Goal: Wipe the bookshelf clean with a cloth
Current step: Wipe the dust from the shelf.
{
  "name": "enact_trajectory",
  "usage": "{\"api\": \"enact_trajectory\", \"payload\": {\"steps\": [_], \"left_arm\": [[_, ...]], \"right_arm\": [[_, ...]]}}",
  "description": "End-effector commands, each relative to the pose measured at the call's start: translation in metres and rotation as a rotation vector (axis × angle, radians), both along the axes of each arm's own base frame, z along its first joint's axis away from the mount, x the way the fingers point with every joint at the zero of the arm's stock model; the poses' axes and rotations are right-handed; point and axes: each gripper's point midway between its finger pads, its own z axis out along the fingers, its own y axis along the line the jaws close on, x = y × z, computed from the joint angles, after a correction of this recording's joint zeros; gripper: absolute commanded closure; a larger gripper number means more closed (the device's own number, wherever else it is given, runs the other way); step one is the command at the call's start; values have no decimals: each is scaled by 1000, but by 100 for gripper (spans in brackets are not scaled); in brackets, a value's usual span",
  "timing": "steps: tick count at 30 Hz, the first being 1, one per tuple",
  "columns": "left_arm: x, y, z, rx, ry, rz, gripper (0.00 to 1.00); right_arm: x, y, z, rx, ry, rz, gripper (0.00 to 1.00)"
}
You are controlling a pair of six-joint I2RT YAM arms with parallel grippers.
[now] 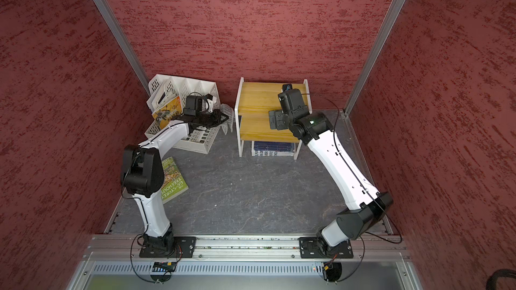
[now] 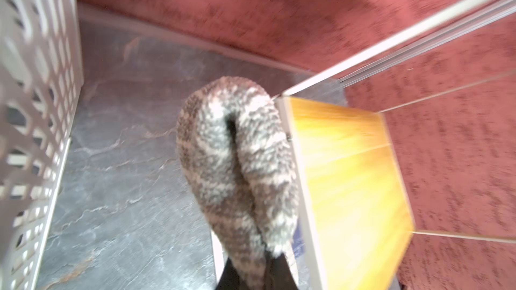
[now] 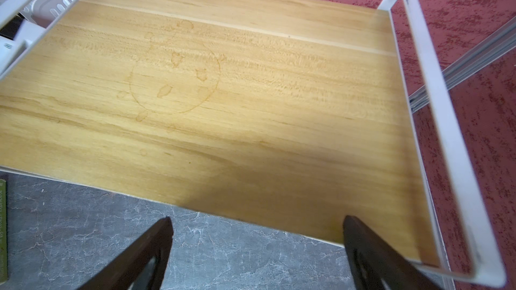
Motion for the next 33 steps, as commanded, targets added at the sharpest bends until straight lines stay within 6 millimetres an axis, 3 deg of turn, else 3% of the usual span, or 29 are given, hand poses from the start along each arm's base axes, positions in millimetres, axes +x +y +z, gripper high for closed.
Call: {"api": "enact_trajectory", "payload": {"steps": [1,5,8,15,20,27,33], "left_arm": [[-7,-12,18,-89,-62,-64,100],[-9,-21,39,-159,-120,-108,100],[-6,-30,44,-183,-127,-138,100],[15,-50,20,-173,-58,-174,100],[18,-62,-8,-129,8,-189,100],[1,-61,-28,-86,58,-206,100],[-27,-58,-31,-72,87,-237,100]], "right_arm": [[-11,-2,-37,-31,133,8,2],[-11,-2,-37,-29,135,9,2],[-12,-3,-37,-28,134,8,2],[-13,-4,-37,-31,133,6,2],[-13,-2,-37,-24,135,7,2],[-13,-2,-40,-25,144,7,2],[-12,-1,-41,-26,142,8,2]]}}
